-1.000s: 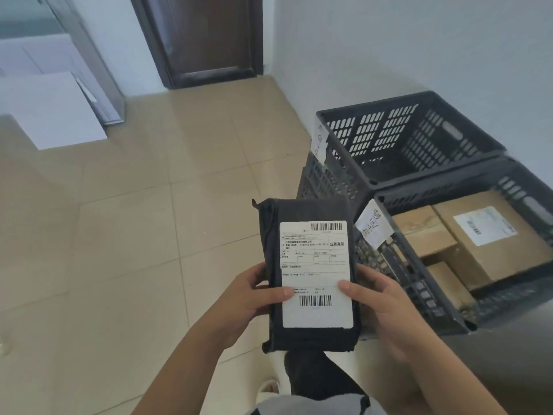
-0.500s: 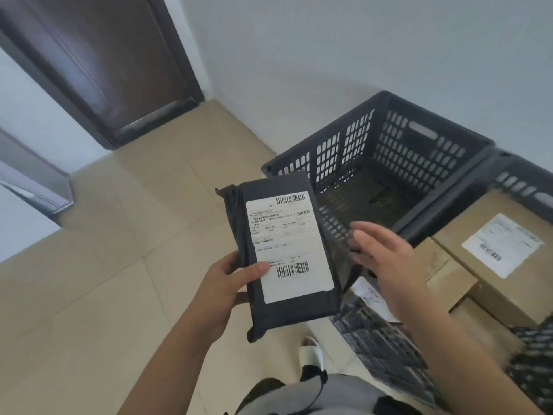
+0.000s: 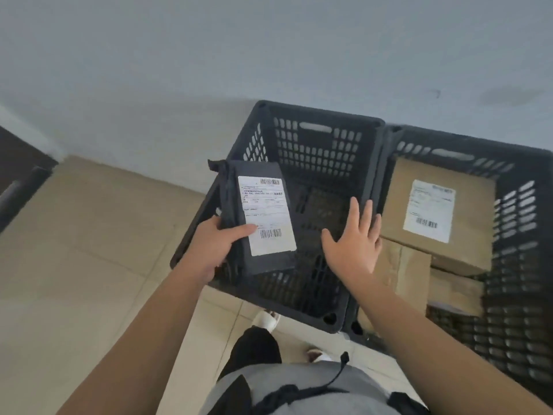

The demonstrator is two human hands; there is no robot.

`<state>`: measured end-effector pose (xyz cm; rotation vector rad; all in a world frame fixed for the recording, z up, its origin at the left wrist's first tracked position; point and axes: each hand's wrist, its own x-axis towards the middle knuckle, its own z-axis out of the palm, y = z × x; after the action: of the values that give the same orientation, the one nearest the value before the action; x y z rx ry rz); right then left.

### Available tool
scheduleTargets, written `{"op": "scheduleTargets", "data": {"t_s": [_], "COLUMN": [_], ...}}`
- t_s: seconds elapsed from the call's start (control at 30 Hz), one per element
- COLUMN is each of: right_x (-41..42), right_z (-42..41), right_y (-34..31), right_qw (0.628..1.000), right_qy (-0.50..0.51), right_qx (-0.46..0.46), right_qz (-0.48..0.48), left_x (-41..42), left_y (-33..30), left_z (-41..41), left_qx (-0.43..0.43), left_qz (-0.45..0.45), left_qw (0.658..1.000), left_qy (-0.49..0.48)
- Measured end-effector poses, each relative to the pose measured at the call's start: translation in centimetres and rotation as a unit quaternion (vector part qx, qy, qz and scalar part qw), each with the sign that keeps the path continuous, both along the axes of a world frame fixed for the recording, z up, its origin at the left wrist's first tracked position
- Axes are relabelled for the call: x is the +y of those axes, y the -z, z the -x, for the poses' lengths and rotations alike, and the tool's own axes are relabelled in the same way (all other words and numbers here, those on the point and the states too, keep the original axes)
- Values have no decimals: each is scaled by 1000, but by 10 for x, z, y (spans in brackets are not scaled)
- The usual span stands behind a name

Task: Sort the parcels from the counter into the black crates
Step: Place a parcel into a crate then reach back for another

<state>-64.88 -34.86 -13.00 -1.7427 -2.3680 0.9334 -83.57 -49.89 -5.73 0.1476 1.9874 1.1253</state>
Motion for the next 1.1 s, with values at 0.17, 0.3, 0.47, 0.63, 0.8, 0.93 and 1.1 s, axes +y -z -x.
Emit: {"op": "scheduleTargets", "data": {"t_s": [0.17,0.3,0.47,0.63,0.8,0.93,1.1], "right_x": [-3,-5,-5,-5,-5,-5,-6], "right_z": [7,10,15,17,20,21,22], "right_y": [0,0,1,4,0,-3,-3], "right_qw": [998,992,986,982,980,980,979], "right_qy": [64,124,165,182,192,195,199], "right_qx": [7,23,-3,-21,-35,-40,-43], "right_qz": [-10,-16,-26,-38,-28,-28,-30], "left_x": [67,89,91,81,79,79,78], "left_y": [80,146,197,228,237,243,244], "left_z": [41,41,28,13,10,10,7], "left_qx": [-88,-176,-239,-260,-246,-259,-247], "left_qz": [101,139,165,189,196,187,151], "left_qw": [985,956,901,871,877,876,891], "left_qy": [109,191,323,373,362,361,349]}}
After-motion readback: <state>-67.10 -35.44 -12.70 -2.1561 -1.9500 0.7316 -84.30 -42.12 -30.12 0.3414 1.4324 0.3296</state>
